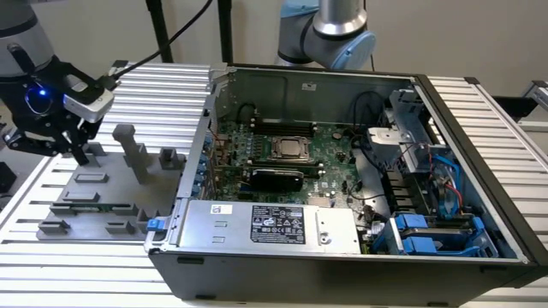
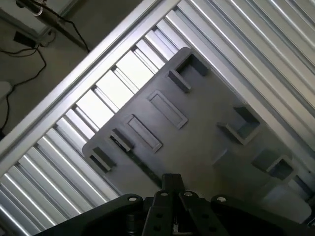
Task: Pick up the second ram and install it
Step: 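Pick up the second ram and move it above second insertion slot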
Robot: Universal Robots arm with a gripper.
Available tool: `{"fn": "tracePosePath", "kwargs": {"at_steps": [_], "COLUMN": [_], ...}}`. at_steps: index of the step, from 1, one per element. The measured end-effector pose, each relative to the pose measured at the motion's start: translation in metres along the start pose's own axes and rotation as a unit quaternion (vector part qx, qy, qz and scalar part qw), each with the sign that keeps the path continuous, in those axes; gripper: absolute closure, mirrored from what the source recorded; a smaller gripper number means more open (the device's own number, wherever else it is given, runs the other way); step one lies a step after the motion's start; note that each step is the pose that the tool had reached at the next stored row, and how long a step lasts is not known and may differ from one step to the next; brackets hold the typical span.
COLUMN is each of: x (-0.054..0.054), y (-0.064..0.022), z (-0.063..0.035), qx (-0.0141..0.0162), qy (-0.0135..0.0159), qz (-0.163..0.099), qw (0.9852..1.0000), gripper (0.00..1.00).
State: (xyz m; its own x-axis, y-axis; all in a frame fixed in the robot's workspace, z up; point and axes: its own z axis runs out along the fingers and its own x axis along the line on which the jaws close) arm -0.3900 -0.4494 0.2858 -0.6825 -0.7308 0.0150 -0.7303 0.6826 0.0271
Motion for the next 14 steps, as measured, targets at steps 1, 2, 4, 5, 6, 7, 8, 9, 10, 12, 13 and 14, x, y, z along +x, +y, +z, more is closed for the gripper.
{"fn": "tracePosePath", "kwargs": {"at_steps": [1,2,4,5,6,7,8,9,10,12,13,14], "x": [0.000,0.000,0.000,0.000,0.000,0.000,0.000,0.000,0.000,0.000,0.000,0.000], "y": [0.0000,-0.0001,-0.0001,-0.0001,-0.0002,-0.0002,-0.0002,-0.0003,-0.0003,-0.0003,-0.0003,-0.0004], "z": [0.0010,0.0020,0.0040,0.0050,0.0060,0.0070,0.0080,0.0090,0.0100,0.0120,0.0130,0.0141], "qx": [0.0001,0.0003,0.0006,0.0007,0.0008,0.0010,0.0011,0.0012,0.0014,0.0016,0.0018,0.0019], "qy": [0.0003,0.0005,0.0010,0.0013,0.0015,0.0017,0.0020,0.0023,0.0025,0.0030,0.0032,0.0034], "qz": [-0.009,-0.018,-0.037,-0.046,-0.055,-0.064,-0.073,-0.082,-0.091,-0.109,-0.118,-0.127], "qw": [1.0000,0.9998,0.9993,0.9990,0.9985,0.9980,0.9973,0.9966,0.9959,0.9941,0.9931,0.9918], "gripper": [1.00,1.00,1.00,1.00,1.00,1.00,1.00,1.00,1.00,1.00,1.00,1.00]}}
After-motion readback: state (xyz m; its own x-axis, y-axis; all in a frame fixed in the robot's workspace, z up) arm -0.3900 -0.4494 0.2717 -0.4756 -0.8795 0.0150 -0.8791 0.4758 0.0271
